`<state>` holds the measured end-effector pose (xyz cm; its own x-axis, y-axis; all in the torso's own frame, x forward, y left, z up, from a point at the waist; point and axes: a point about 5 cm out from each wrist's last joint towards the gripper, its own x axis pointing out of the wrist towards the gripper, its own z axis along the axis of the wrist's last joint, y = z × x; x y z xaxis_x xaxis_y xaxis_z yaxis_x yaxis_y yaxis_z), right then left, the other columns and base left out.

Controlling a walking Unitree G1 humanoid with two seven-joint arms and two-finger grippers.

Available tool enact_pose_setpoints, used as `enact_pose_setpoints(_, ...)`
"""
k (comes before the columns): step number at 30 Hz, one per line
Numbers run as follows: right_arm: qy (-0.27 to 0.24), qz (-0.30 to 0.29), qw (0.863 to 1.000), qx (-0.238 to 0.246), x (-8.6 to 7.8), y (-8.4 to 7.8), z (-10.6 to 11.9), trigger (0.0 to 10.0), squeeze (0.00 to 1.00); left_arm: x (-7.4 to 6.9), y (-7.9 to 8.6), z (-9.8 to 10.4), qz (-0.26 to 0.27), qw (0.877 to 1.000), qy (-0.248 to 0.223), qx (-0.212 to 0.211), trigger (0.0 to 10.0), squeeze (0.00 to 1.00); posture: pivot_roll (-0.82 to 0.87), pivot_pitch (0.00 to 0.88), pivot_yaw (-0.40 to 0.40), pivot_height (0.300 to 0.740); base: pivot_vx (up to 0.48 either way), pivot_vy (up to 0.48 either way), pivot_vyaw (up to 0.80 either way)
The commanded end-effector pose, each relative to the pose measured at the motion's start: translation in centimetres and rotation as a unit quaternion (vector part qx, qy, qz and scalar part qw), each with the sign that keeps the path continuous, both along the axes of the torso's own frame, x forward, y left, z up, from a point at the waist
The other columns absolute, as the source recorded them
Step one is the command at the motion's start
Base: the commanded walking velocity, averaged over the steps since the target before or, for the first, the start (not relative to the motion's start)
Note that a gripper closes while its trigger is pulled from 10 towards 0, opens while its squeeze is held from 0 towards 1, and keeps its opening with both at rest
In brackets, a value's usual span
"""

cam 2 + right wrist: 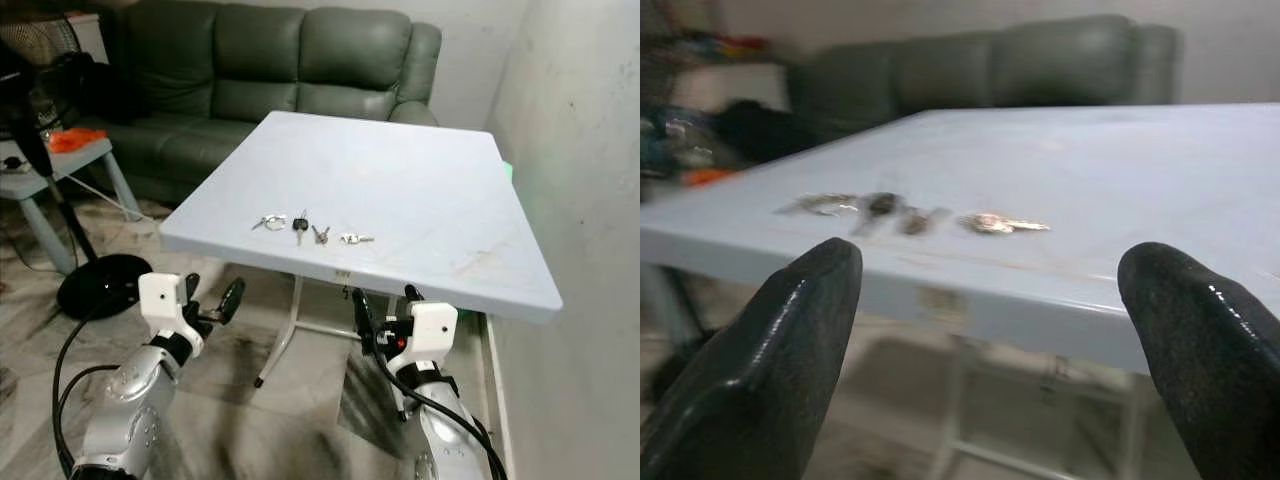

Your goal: Hang keys on a hook

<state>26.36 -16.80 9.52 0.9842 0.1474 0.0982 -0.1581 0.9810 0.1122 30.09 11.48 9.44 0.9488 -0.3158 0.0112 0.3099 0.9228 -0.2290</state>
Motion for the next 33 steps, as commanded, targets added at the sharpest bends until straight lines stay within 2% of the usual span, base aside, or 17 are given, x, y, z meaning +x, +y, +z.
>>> enact_pose_setpoints(1,-0.015,0.01,1.0,0.007,0.22,0.64,0.65,10.0,0.0,0.24,1.05,0.58,0.015,1.0,-0.011,0.008,10.0,0.0,0.01,0.0,-0.019,0.74,0.319,0.296,0.0)
enact_pose_setpoints(13,-0.015,0.013,1.0,0.006,0.23,0.74,0.67,10.0,0.0,0.21,1.03,0.62,0.016,1.0,-0.011,0.009,10.0,0.0,0.01,0.0,-0.021,0.74,0.312,0.305,0.0)
enact_pose_setpoints(20,-0.014,0.013,1.0,0.006,0.12,0.71,0.64,10.0,0.0,0.08,0.92,0.58,0.013,0.999,-0.015,0.029,10.0,0.0,0.01,0.0,-0.021,0.74,0.323,0.281,0.0)
enact_pose_setpoints(33,-0.013,0.013,1.0,0.008,-0.06,0.63,0.67,10.0,0.0,-0.06,0.86,0.52,0.014,0.999,-0.017,0.05,10.0,0.0,0.01,0.0,-0.023,0.74,0.364,0.0,0.0)
